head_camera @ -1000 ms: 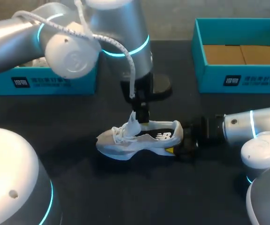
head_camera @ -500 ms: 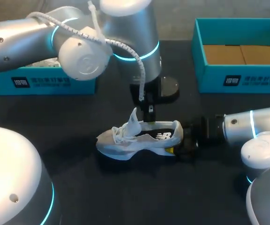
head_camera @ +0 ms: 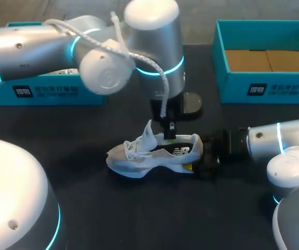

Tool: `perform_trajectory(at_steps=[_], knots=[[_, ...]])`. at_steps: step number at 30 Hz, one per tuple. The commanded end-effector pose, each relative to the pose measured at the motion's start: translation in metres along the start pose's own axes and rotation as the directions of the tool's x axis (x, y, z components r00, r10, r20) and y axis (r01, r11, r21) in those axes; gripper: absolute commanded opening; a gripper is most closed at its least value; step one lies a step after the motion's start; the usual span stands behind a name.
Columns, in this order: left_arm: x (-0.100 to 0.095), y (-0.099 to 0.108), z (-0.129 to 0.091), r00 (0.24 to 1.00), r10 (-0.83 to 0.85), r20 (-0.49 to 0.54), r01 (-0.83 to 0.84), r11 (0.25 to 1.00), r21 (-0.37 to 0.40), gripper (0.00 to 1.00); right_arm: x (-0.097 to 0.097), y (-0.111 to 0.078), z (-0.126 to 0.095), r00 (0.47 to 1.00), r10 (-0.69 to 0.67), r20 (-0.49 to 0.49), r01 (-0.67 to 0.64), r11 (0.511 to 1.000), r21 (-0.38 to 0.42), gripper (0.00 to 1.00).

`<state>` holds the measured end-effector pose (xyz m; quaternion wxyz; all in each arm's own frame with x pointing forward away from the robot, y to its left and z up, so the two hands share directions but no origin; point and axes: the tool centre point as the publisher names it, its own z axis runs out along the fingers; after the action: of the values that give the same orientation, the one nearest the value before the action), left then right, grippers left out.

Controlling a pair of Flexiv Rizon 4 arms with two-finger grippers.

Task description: Take the shoe out of the shoebox, open the shoe tongue, remove and reinsert the insole, then place the shoe into the shoebox

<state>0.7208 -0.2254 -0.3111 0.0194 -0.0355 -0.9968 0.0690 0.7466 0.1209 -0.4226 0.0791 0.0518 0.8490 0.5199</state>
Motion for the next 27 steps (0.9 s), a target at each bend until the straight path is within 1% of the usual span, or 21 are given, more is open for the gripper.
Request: perform_trajectory(at_steps=[1, 4, 9, 12, 13, 18, 21, 22, 27], knots=[[-0.016, -0.020, 0.032, 0.999, 0.006, -0.042, -0.007, 1.000, -0.026, 0.00, 0.000, 0.001, 0.000, 1.000, 0.000, 0.000, 0.000, 1.000, 0.006, 0.00], [-0.022, -0.021, 0.043, 0.998, 0.004, -0.057, -0.006, 0.999, -0.041, 0.00, 0.000, 0.001, 0.000, 1.000, 0.000, 0.000, 0.000, 1.000, 0.006, 0.00], [-0.022, -0.018, 0.054, 0.997, -0.004, -0.078, 0.000, 0.998, -0.058, 0.00, 0.000, 0.001, 0.000, 1.000, 0.000, 0.000, 0.000, 1.000, 0.006, 0.00], [-0.019, -0.011, 0.059, 0.996, -0.012, -0.092, 0.006, 0.998, -0.065, 0.00, 0.000, 0.001, 0.000, 1.000, 0.000, 0.000, 0.000, 1.000, 0.006, 0.00], [-0.017, -0.006, 0.061, 0.995, -0.017, -0.101, 0.010, 0.997, -0.070, 0.00, 0.000, 0.001, 0.000, 1.000, 0.000, 0.000, 0.000, 1.000, 0.006, 0.00], [-0.009, 0.013, 0.063, 0.992, -0.050, -0.117, 0.042, 0.997, -0.068, 0.00, 0.000, 0.001, 0.000, 1.000, 0.000, 0.000, 0.000, 1.000, 0.006, 0.00], [-0.004, 0.021, 0.062, 0.990, -0.058, -0.130, 0.050, 0.996, -0.070, 0.00, 0.000, 0.001, 0.000, 1.000, 0.000, 0.000, 0.000, 1.000, 0.006, 0.00], [-0.002, 0.025, 0.061, 0.988, -0.063, -0.141, 0.055, 0.997, -0.059, 0.00, 0.000, 0.001, 0.000, 1.000, 0.000, 0.000, 0.000, 1.000, 0.006, 0.00], [0.001, 0.030, 0.062, 0.981, -0.035, -0.189, 0.024, 0.998, -0.061, 0.00, 0.000, 0.001, 0.000, 1.000, 0.000, 0.000, 0.000, 1.000, 0.006, 0.00]])
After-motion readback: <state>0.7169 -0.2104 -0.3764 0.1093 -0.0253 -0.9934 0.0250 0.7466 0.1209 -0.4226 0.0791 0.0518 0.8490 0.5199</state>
